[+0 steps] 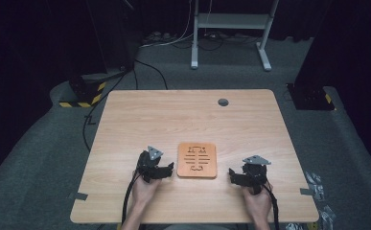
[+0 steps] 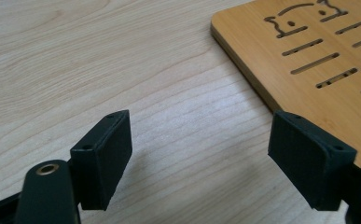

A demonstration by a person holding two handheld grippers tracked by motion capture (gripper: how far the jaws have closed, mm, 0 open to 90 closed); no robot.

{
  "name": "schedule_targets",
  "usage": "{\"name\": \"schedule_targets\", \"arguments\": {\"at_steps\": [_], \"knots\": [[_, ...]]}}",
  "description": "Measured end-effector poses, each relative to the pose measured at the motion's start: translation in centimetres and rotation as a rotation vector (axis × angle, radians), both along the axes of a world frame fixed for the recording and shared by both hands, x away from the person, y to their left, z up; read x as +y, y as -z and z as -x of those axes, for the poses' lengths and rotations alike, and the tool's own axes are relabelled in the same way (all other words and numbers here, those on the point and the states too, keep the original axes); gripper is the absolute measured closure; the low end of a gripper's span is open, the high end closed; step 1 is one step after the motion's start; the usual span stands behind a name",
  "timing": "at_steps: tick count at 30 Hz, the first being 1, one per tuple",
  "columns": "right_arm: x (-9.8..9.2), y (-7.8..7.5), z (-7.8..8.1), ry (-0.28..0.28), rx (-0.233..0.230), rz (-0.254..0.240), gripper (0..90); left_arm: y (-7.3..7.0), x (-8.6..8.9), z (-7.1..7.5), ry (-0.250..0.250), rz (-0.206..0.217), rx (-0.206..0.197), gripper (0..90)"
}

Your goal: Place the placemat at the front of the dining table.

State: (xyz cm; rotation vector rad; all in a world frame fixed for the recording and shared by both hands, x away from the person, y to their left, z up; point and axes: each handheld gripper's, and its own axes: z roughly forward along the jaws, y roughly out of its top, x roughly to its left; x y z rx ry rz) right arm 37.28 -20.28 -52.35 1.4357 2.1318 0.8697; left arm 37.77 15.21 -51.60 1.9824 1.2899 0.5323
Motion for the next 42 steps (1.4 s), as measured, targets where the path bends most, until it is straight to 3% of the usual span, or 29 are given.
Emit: {"name": "schedule_targets", "arguments": {"at_steps": [42], "knots": [[0.0, 0.0, 0.0, -0.001, 0.000, 0.000, 13.0, 0.2, -2.8, -0.1, 0.037, 0.017, -0.013, 23.5]]}}
